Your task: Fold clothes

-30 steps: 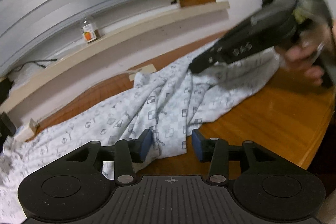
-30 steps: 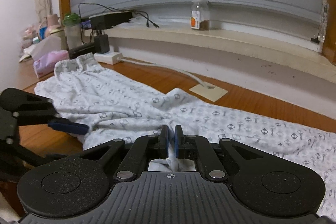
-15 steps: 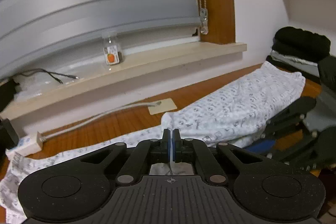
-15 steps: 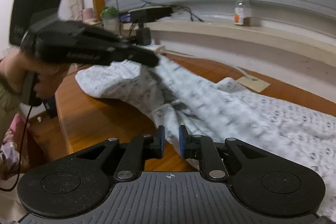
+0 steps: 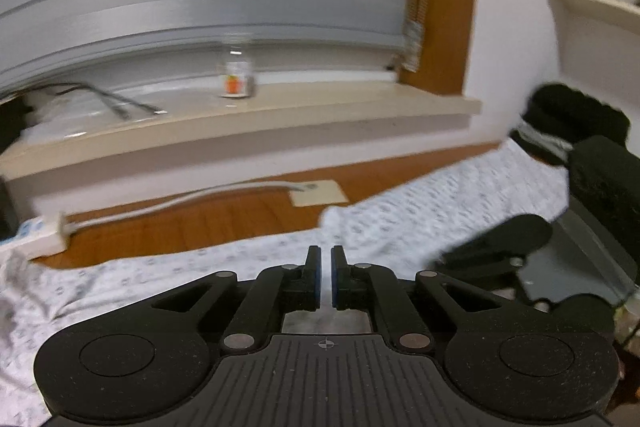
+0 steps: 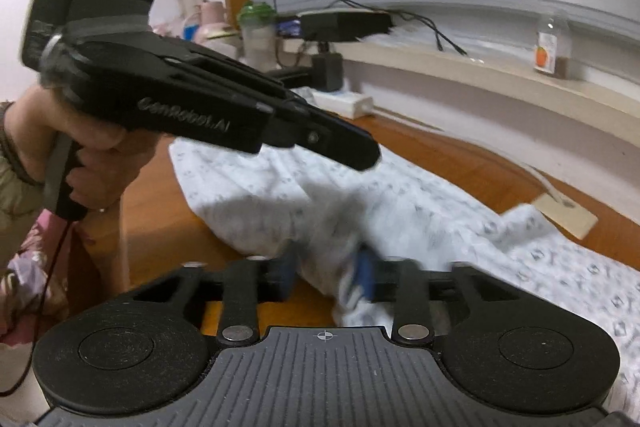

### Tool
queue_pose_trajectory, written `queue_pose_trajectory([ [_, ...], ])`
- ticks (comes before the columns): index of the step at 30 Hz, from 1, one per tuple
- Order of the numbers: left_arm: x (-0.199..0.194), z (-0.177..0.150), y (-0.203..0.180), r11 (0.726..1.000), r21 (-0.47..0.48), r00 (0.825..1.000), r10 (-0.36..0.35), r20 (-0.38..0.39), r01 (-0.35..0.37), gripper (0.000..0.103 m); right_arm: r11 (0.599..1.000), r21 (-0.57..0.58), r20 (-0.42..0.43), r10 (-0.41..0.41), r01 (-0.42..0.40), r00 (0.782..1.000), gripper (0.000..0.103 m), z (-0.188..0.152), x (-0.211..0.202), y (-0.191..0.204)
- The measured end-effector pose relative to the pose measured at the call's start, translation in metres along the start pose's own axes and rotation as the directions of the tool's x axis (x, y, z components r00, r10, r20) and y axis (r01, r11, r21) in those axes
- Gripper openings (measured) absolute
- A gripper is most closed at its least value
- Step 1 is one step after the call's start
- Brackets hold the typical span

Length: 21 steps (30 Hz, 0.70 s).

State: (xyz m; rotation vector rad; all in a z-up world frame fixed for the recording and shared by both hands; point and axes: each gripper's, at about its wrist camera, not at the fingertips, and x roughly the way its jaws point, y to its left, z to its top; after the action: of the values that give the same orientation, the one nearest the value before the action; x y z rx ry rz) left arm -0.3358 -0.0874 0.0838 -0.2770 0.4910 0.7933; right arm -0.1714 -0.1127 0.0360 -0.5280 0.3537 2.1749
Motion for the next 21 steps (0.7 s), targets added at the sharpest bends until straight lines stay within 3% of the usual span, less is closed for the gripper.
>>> queue_pose_trajectory([
  [4, 0.001, -0.011, 0.035, 0.993, -0.003, 0.992, 0.119, -0.037, -0.119, 0.005, 0.998, 0.061, 0.037, 0.033, -0.035, 0.999, 0.011, 0.002, -0.01, -0.006],
  [7, 0.015, -0.025, 0.069, 0.971, 0.008, 0.966, 0.238, -0.104, -0.238, 0.005, 0.995, 0.091, 0.04, 0.031, -0.035, 0.999, 0.013, 0.004, -0.014, -0.011],
  [10, 0.021, -0.039, 0.099, 0.95, -0.002, 0.94, 0.308, -0.148, -0.311, 0.005, 0.996, 0.088, 0.021, 0.023, -0.024, 1.0, 0.017, 0.002, -0.013, -0.008],
  [12, 0.02, -0.046, 0.116, 0.947, -0.04, 0.937, 0.308, -0.165, -0.318, 0.005, 0.997, 0.081, 0.006, 0.016, -0.016, 1.0, 0.02, -0.002, -0.012, -0.005],
  [15, 0.018, -0.048, 0.131, 0.951, -0.073, 0.945, 0.286, -0.157, -0.3, 0.005, 0.999, 0.054, -0.027, 0.008, -0.006, 1.0, 0.032, -0.008, -0.01, 0.002],
  [18, 0.02, -0.047, 0.136, 0.946, -0.043, 0.939, 0.311, -0.146, -0.32, 0.005, 1.0, 0.013, -0.065, -0.006, 0.007, 0.998, 0.034, -0.017, -0.005, 0.009],
  [20, 0.021, -0.049, 0.142, 0.945, -0.069, 0.942, 0.309, -0.135, -0.32, 0.005, 1.0, -0.01, -0.085, -0.017, 0.016, 0.996, 0.027, -0.022, 0.0, 0.013],
  [21, 0.022, -0.051, 0.145, 0.944, -0.083, 0.943, 0.307, -0.13, -0.319, 0.005, 1.0, 0.004, -0.088, -0.019, 0.019, 0.996, 0.007, -0.023, 0.001, 0.013],
])
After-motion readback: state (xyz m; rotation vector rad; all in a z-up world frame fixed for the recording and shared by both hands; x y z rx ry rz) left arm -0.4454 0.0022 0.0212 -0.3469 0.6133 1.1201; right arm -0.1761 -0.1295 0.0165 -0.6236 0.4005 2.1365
